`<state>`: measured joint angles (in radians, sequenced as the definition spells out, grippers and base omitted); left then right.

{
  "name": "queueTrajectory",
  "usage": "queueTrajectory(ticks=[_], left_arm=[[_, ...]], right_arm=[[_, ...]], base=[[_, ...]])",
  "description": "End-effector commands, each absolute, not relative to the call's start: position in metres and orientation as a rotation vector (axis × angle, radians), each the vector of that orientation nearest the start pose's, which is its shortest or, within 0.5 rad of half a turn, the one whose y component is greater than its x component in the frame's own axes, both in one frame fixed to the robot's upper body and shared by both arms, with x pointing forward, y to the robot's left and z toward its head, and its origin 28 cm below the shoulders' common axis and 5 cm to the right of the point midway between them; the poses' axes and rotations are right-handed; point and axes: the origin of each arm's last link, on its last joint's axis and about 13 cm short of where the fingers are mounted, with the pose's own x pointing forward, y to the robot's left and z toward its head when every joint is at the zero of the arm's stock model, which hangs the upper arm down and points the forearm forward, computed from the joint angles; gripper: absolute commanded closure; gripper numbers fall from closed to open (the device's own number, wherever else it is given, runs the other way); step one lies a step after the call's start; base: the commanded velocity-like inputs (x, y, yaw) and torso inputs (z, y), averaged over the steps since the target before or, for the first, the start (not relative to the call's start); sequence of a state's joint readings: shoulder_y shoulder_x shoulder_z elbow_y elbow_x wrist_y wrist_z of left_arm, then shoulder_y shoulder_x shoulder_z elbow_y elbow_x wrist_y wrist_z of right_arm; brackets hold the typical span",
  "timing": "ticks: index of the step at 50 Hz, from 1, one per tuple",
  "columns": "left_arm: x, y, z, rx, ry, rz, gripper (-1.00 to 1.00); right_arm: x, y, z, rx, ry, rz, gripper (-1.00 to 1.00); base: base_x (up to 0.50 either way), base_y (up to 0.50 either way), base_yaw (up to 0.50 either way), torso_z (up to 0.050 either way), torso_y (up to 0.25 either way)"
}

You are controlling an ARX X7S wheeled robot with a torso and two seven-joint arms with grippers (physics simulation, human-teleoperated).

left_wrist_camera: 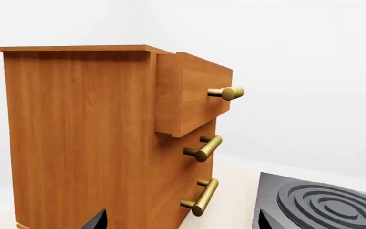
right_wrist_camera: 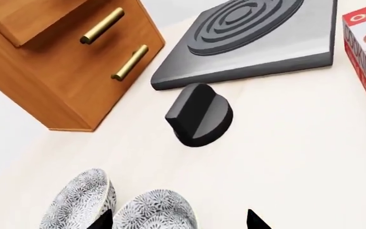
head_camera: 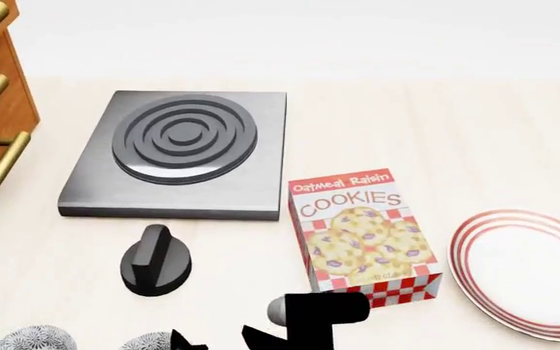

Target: Pick the akita bowl from table center and place it on the plate.

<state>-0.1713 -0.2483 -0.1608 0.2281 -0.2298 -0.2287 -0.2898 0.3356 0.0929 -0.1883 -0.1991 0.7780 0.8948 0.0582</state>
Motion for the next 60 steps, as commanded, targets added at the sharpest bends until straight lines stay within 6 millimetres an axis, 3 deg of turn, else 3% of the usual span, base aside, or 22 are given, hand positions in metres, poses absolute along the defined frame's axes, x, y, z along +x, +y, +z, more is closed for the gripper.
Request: queueTrajectory(ticks=[1,28,45,60], left_arm=[[0.244,0.287,0.095,-0.015,-0.199,0.395,-1.00],[0.240,0.294,0.095,-0.025,-0.196,0.427,-1.00],[0.238,0.291,0.094,-0.024,-0.190,0.416,-1.00],[0.236,0.292,0.093,-0.028,-0.186,0.423,-1.00]], right_arm=[[0.242,-0.045,0.082,0.398,0.509,0.571,-1.00],[0.261,-0.050,0.071,0.370,0.568,0.553,-1.00],[0.263,-0.034,0.076,0.373,0.596,0.651,-1.00],[0.269,-0.033,0.068,0.381,0.630,0.656,-1.00]], base=[[0.00,0.00,0.00,0.000,0.000],[0.00,0.00,0.00,0.000,0.000],[0.00,0.00,0.00,0.000,0.000],[0.00,0.00,0.00,0.000,0.000]])
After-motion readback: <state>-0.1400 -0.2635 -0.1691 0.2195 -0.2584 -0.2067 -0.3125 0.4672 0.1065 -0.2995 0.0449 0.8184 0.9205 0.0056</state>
